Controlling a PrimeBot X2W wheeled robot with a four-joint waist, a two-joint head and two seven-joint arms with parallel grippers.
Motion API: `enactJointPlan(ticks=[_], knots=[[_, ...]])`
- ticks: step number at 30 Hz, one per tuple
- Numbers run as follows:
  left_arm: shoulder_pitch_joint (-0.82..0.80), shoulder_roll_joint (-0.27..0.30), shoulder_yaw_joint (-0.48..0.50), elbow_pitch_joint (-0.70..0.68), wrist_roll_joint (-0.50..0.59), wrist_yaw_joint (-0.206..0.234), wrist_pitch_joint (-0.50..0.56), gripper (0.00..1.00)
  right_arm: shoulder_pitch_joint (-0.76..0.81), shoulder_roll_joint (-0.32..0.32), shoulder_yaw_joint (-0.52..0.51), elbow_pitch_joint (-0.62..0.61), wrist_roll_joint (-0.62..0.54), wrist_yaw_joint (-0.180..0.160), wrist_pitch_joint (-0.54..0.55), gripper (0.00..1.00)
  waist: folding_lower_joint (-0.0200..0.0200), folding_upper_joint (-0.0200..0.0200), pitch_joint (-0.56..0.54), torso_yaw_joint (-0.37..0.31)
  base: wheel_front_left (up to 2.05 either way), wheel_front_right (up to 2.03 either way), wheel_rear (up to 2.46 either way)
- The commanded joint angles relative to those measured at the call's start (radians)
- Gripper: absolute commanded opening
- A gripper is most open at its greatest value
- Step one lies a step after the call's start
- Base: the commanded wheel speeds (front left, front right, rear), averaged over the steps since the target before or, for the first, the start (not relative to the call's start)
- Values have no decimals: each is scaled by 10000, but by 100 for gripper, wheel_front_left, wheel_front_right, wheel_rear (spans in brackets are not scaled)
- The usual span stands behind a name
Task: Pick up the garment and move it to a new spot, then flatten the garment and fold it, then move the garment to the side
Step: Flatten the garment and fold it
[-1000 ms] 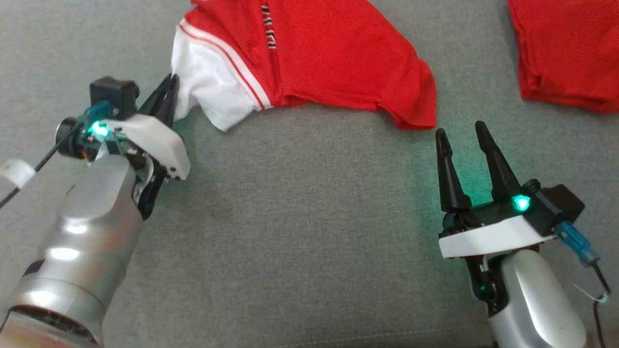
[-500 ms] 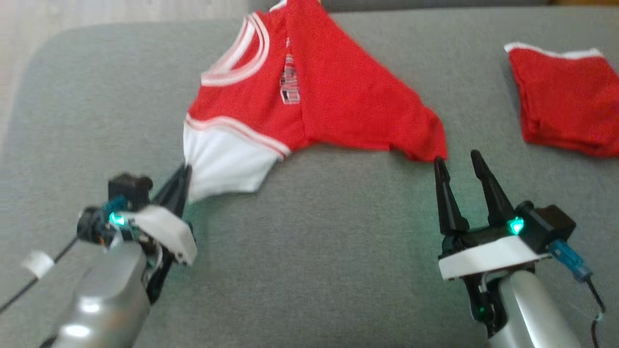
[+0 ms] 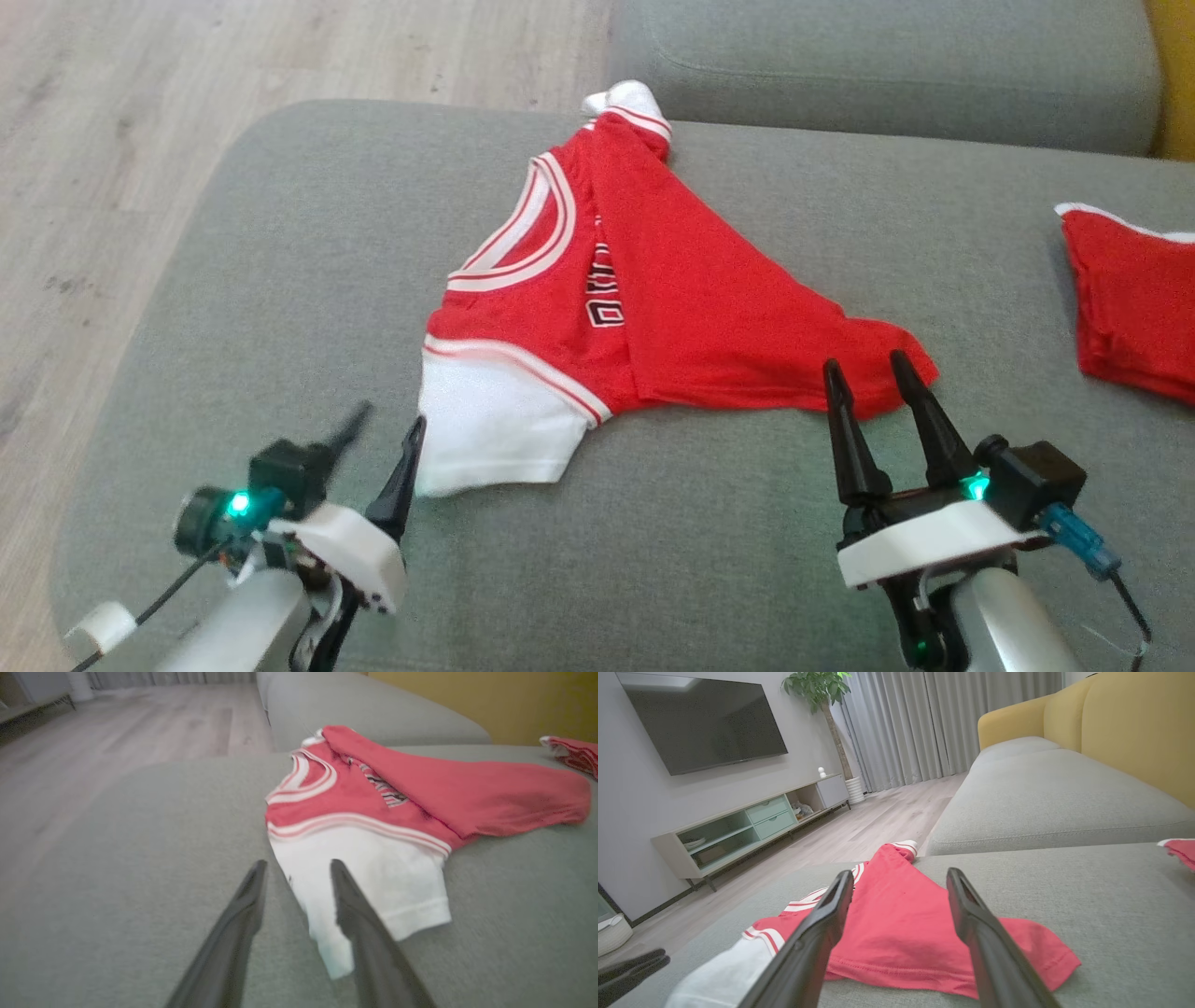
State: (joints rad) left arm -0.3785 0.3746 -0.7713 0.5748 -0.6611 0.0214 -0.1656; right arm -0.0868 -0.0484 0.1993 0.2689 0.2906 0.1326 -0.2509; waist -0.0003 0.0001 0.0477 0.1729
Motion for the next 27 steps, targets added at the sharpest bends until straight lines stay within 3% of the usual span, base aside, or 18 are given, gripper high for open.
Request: enactJointPlan(ticks=[1, 5, 14, 18, 27], knots=[[-497, 366, 546, -473, 143, 261, -266, 100, -202, -18, 259, -298, -2, -19, -109, 100, 3, -1, -61, 126, 0, 0, 0], [-425, 328, 771, -1257, 619, 1062, -756, 100, -195, -18, 188, -264, -190, -19, -109, 100, 3, -1, -10, 282, 0, 0, 0], [599, -135, 1428, -3239, 2556, 2282, -957, 100, -206, -18, 208, -179, -561, -19, -109, 100, 3, -1, 92, 626, 0, 0, 0], [1126, -496, 1879, -3704, 2976, 2212, -959, 100, -331, -18, 341, -99, -786, -19, -109, 100, 3, -1, 233, 863, 0, 0, 0], [1274, -1295, 2569, -3636, 3379, 1385, -961, 100, -1577, -18, 1385, 1321, -2088, -19, 502, 100, 3, -1, 868, 1587, 0, 0, 0]])
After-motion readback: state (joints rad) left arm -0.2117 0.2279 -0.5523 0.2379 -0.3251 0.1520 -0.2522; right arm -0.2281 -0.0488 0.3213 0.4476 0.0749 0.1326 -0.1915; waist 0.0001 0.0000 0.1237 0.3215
